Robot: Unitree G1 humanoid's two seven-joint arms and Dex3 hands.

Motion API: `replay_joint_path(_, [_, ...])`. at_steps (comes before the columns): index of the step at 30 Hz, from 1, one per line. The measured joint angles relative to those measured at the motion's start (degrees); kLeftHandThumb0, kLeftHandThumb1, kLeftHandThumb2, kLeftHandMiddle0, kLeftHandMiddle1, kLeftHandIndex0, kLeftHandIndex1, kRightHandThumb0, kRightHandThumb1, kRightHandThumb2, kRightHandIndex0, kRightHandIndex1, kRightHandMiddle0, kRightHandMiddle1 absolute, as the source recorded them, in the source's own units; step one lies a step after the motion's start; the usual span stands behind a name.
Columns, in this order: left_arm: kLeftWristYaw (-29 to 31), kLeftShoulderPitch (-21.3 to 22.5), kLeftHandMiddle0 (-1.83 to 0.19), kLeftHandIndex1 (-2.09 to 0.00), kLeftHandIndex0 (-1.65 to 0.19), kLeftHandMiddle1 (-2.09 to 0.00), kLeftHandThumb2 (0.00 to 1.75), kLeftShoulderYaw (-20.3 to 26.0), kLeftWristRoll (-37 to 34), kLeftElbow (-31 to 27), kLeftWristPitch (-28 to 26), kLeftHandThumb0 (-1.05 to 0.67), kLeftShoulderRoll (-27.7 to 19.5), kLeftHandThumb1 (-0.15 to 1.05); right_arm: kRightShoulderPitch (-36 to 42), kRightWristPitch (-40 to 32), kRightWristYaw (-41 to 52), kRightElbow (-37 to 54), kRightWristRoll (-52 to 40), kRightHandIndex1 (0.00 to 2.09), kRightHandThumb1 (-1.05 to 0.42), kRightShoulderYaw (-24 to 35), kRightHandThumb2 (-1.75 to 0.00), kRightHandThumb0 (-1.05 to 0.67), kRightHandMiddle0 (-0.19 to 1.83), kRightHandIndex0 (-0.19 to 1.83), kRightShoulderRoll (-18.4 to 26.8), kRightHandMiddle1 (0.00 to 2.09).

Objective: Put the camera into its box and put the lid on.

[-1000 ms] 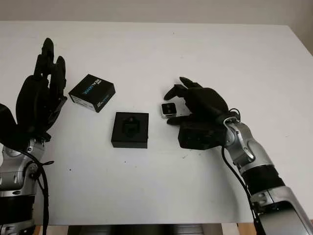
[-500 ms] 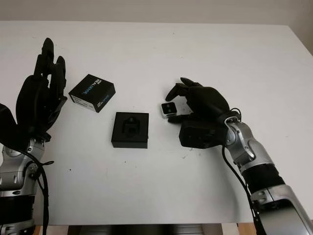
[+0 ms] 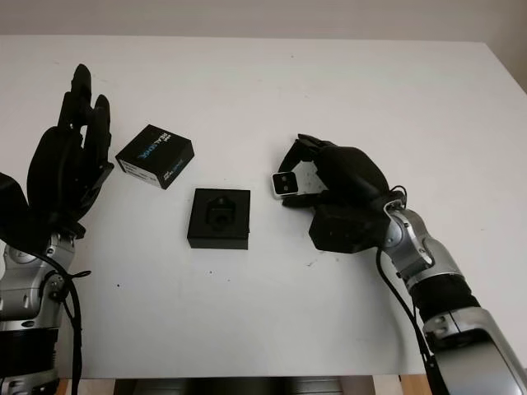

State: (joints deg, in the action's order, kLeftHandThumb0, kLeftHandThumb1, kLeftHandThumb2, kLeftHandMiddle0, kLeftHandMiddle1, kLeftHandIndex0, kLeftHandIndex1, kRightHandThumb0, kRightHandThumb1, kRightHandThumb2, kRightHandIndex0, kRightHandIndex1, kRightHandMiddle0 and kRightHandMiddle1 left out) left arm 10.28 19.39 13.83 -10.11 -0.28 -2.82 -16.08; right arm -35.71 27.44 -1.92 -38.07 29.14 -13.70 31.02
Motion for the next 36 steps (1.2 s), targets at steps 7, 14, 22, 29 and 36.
replay_joint_path(7, [-0.16,0.00,0.19,0.00,0.19,0.00,0.59,-0.03,0.55,0.01,-0.23,-0.70,0.01,1.05,-1.01,3.80,-1.71,-5.67,-2.51,0.08,-0.96,0.96,-0.05,-0.38,0.34,0.31,-1.61,1.56])
replay_joint_path(14, [0.63,0.00,0.19,0.00,0.19,0.00,0.61,-0.06,0.76,0.11,-0.20,-0.70,-0.14,1.05,-1.47,4.13,1.57,-9.28,-9.42,0.06,-0.99,3.65,-0.06,-0.36,0.26,0.27,-4.39,1.64])
replay_joint_path(22, [0.21,0.00,0.19,0.00,0.19,0.00,0.60,-0.06,1.03,0.16,-0.21,-0.71,-0.13,1.05,-1.53,0.40,7.55,-9.07,-15.90,0.05,-1.00,7.31,-0.06,-0.39,0.26,0.26,-6.23,1.65])
replay_joint_path(29, [0.23,0.00,0.19,0.00,0.19,0.00,0.61,-0.14,1.15,0.17,-0.19,-0.71,-0.13,1.05,-1.33,-1.88,10.68,-6.34,-19.42,0.06,-0.99,9.36,-0.05,-0.40,0.29,0.27,-7.37,1.68])
replay_joint_path(36, [0.18,-0.04,0.19,0.00,0.19,0.00,0.62,-0.26,1.72,0.32,0.13,-0.71,-0.13,1.05,1.16,-6.93,12.57,2.44,-21.32,0.06,-0.98,10.22,-0.05,-0.42,0.29,0.27,-8.24,1.67])
